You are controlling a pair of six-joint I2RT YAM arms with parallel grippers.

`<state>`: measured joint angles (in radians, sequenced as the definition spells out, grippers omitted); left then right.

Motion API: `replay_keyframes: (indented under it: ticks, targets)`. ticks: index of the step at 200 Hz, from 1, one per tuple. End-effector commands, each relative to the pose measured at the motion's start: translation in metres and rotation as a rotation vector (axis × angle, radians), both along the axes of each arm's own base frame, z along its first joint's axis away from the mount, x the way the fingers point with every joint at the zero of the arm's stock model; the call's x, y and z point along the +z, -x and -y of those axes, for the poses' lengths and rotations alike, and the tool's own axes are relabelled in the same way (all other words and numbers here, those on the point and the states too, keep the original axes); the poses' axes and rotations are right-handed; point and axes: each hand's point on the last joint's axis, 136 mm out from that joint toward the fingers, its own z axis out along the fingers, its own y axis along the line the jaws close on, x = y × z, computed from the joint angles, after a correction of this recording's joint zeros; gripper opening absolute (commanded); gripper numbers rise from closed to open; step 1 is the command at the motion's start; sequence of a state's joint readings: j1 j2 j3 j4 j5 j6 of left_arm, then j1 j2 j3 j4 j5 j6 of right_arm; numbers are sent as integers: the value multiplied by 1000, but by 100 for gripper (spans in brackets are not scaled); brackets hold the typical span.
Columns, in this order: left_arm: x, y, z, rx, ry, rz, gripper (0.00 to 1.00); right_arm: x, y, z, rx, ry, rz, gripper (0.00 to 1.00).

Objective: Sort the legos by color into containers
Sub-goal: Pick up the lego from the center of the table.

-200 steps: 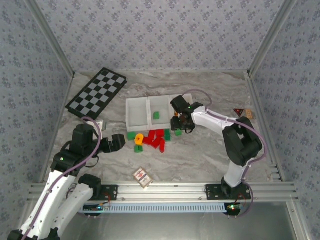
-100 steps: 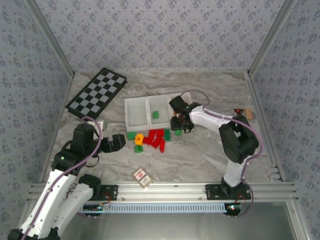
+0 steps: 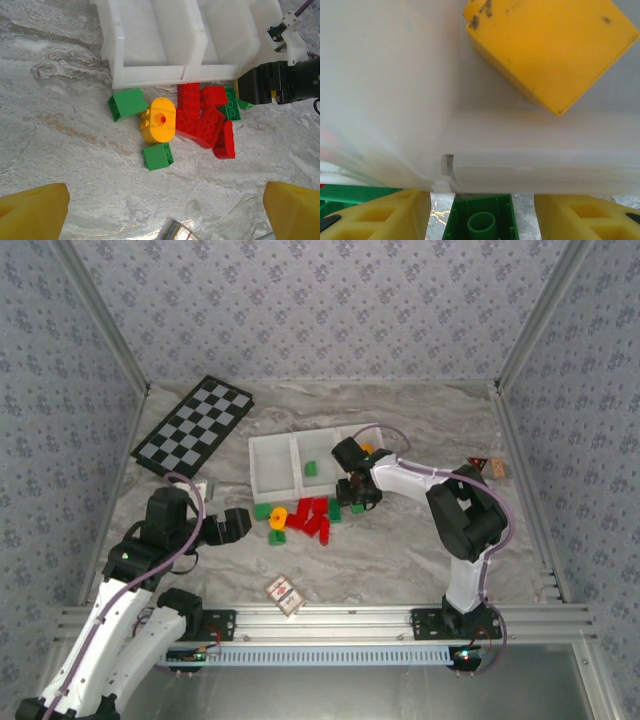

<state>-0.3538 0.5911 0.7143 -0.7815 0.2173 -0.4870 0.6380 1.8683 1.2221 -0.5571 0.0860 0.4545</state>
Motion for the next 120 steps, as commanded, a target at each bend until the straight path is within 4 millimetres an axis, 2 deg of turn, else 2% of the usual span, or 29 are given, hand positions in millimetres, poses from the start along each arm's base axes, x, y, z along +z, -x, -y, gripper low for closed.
replay_keyframes:
  ticks: [1, 78, 120]
  targets:
    - [4, -2, 2, -8, 6, 21, 100, 2, 2, 3, 12, 39, -3, 58]
    - [4, -2, 2, -8, 6, 20, 100, 1, 8, 10, 3, 89, -18, 48]
    - [4, -2, 2, -9, 6, 20, 99, 18, 8, 7, 25, 108, 9, 37]
